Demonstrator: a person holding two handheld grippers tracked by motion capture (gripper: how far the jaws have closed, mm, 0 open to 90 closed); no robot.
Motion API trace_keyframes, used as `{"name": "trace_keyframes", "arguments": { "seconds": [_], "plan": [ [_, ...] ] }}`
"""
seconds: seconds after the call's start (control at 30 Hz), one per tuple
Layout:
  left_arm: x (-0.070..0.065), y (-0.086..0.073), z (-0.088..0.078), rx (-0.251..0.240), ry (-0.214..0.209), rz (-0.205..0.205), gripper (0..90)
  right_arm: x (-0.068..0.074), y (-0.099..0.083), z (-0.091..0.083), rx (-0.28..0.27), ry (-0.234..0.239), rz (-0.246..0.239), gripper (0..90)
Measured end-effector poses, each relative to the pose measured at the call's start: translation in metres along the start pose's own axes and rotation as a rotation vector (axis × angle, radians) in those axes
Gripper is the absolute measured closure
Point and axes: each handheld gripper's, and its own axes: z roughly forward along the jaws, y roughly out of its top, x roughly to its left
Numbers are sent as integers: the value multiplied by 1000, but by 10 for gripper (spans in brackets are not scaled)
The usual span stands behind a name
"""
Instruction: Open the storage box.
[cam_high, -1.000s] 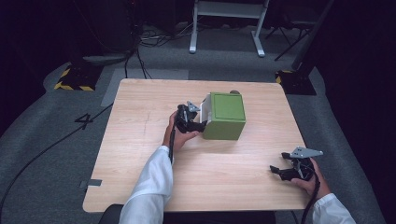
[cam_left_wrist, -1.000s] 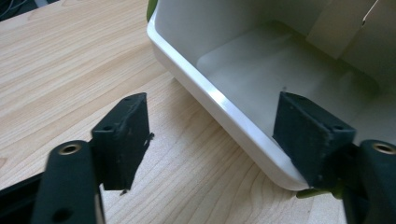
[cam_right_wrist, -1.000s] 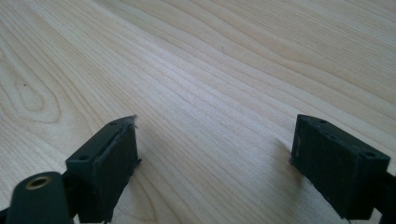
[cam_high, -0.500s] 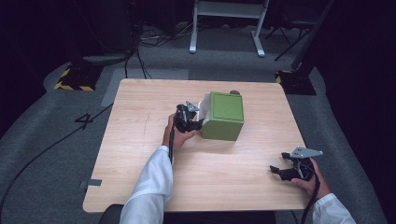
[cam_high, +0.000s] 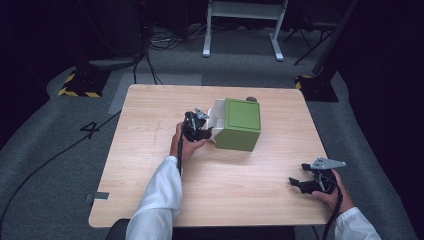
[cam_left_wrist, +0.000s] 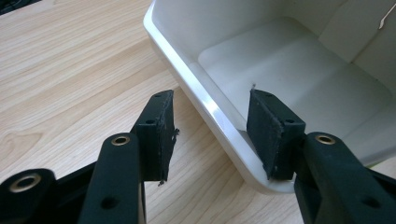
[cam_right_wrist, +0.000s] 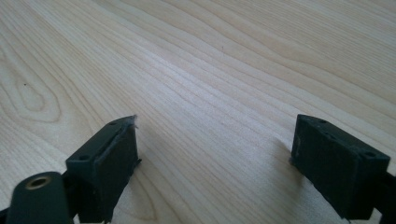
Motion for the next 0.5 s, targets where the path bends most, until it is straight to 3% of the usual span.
{"name": "trace_keyframes", "arguments": {
  "seconds": [0.3,0.5],
  "plan": [
    [10,-6,-3,2,-10,-23,514,0,0,0,0,0,0,145],
    [15,-7,-5,6,-5,-10,514,0,0,0,0,0,0,145]
  ]
}}
